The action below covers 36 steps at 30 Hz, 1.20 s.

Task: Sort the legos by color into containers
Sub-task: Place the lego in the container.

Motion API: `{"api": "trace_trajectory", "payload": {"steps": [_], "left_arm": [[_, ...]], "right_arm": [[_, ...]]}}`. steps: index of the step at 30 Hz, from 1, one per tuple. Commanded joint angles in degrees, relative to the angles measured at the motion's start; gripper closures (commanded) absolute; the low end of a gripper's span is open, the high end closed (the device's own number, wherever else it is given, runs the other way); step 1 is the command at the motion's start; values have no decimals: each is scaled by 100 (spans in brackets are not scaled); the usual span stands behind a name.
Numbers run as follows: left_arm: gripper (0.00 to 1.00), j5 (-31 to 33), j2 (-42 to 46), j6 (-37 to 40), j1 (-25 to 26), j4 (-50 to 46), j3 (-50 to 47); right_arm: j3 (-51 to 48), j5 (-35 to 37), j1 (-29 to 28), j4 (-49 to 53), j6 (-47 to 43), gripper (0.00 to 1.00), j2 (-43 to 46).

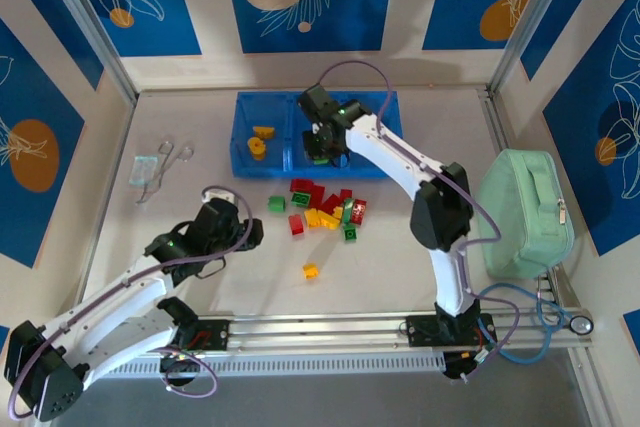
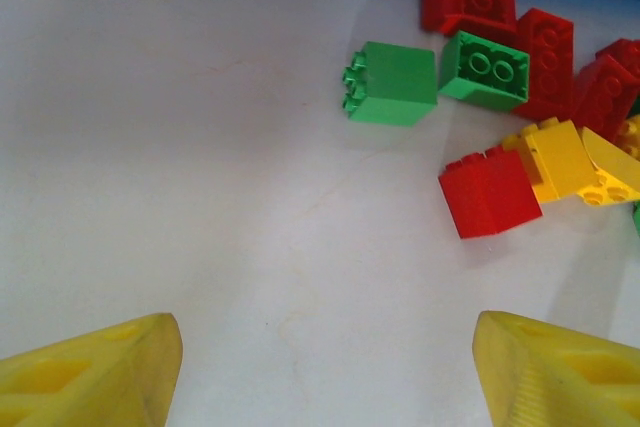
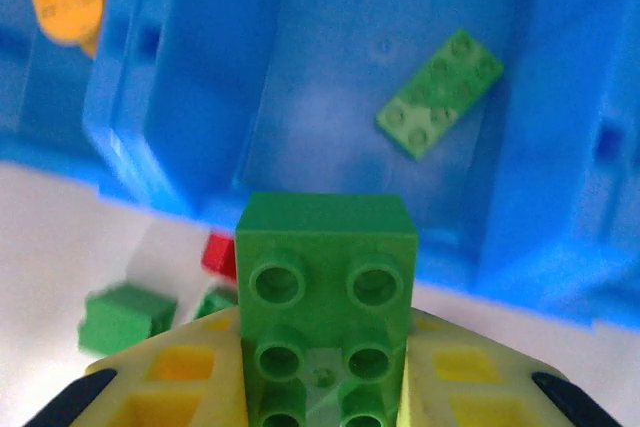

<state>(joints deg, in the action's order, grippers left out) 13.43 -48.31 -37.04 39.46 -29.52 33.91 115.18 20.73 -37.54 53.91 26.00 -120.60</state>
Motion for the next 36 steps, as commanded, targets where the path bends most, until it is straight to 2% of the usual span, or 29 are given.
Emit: {"api": "trace_trajectory", "payload": {"steps": [1, 6, 11, 14, 17, 22, 25, 28, 30, 36], "left_arm": [[23, 313, 171, 18, 244, -341, 356], [23, 434, 199, 79, 480, -574, 476], [24, 568, 217, 9, 710, -643, 450], [24, 621, 202, 7, 840, -609, 467], [24, 637, 116, 43, 914, -556, 515], [24, 595, -141, 54, 1017, -414, 639], [24, 467, -341, 24, 1094, -231, 662], [24, 415, -548, 12, 1151, -117, 704], [24, 596, -597, -75, 1169, -137, 731], [23, 878, -283, -197, 1165, 237, 533]], "right_arm": [[938, -433, 194, 575, -273, 72, -878], [2855, -394, 359, 1368, -317, 72, -2118], [3306, -309, 388, 1416, -287, 71, -2476], [3247, -262, 380, 1404, -262, 61, -2439], [3206, -220, 329, 1385, -310, 38, -2301], [3151, -210, 276, 1454, -361, 34, -1936], [2688, -161, 206, 1381, -341, 34, -1431], [1524, -137, 57, 838, -359, 37, -582], [642, -191, -42, 433, -307, 39, 32], [-1251, -519, -427, -190, -133, 42, 1206]]}}
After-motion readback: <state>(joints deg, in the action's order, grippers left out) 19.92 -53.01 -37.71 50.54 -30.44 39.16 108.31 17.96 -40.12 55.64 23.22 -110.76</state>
